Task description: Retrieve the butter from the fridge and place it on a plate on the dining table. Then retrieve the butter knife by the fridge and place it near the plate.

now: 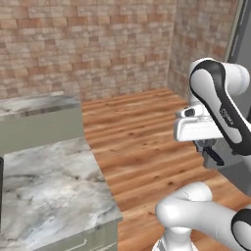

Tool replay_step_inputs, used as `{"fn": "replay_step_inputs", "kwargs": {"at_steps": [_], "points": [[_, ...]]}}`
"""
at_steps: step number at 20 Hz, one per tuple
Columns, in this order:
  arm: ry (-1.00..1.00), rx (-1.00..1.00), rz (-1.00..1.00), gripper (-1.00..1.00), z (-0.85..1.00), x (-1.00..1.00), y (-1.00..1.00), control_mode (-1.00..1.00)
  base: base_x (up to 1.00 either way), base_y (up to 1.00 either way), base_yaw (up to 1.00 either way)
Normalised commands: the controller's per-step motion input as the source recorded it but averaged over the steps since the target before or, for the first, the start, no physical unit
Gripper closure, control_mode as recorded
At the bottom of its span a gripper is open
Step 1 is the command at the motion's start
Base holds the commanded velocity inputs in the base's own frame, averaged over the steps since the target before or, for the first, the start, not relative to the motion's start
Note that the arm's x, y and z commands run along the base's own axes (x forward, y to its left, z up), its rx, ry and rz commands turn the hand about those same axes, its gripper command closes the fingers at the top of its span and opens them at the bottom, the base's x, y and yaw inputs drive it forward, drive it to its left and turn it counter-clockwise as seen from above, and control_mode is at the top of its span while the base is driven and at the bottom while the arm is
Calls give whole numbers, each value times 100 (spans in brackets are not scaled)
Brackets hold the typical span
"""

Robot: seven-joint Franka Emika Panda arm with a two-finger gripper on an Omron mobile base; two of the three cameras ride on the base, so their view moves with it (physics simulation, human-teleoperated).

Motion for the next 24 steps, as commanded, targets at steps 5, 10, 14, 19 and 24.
{"fn": "replay_step_inputs", "kwargs": {"at_steps": [5,10,14,19,24], "points": [[0,0,0,100,0,0,0,100,92,-9,0],[0,0,0,100,0,0,0,100,12,-81,1],[0,0,0,100,0,0,0,100,1,-10,1],[0,0,0,100,0,0,0,100,11,83,0],[0,0,0,100,0,0,0,100,47,-7,4]]}}
